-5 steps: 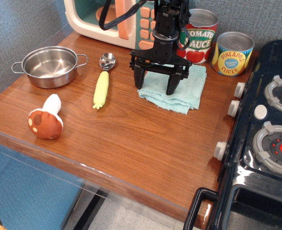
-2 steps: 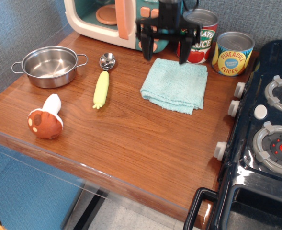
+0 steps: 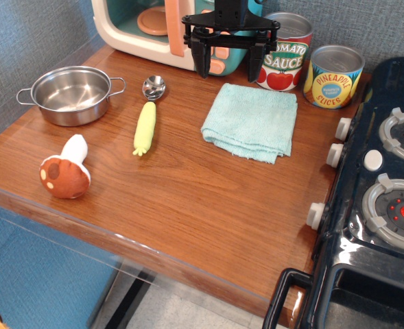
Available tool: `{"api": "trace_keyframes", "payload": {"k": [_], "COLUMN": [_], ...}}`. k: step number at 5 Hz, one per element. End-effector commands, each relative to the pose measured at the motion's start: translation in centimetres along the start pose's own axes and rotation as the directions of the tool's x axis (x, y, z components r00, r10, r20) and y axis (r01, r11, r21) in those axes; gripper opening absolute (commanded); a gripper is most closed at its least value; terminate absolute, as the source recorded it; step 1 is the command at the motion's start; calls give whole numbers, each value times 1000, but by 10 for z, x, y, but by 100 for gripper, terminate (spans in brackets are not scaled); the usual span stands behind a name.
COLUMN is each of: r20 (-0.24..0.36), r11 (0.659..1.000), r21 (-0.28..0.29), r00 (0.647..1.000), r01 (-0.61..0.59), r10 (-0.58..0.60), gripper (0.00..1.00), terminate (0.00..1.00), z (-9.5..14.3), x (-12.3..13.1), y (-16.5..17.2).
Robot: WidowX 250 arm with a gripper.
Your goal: Move the blue towel closer to the cans
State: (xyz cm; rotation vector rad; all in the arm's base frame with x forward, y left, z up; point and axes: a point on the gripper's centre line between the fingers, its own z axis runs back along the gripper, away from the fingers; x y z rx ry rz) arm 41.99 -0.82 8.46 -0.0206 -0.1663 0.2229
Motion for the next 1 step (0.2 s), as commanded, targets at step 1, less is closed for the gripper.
{"api": "trace_keyframes", "payload": {"k": [1], "r20": [94], "r11": [1000], "r21": [-20], "r00": [996], "r01": [0], "r10": [2], "gripper": [100], "terminate": [100], "z": [38], "x": [8], "y": [5]}}
